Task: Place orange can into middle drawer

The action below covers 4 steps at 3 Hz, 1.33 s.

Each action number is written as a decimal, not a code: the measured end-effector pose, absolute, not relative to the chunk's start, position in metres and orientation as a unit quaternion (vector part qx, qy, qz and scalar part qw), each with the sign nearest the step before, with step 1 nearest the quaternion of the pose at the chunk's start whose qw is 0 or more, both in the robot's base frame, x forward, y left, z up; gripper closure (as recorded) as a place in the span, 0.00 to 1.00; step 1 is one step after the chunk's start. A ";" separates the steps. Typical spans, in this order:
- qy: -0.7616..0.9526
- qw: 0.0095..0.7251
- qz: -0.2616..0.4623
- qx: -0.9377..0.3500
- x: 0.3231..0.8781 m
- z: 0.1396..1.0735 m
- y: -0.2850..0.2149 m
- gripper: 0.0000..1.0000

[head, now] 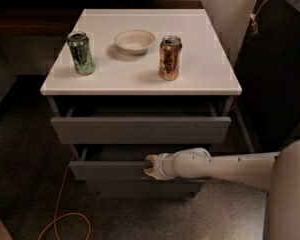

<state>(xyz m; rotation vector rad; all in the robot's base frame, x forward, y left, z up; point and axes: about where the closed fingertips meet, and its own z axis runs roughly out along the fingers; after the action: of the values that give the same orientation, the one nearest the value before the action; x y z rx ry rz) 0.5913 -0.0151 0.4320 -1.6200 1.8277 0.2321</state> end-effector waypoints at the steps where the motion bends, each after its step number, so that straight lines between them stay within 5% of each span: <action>1: 0.700 0.345 0.103 -0.617 0.570 0.437 -0.002 1.00; 2: 0.700 0.345 0.103 -0.617 0.570 0.438 -0.003 1.00; 4: 0.700 0.348 0.114 -0.613 0.552 0.442 0.006 0.60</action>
Offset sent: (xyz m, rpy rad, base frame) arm -0.1649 0.1010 0.0326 0.2042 0.0659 0.0194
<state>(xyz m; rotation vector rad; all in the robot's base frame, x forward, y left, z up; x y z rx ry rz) 0.5520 0.0056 0.4423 -1.5907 1.8148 0.2957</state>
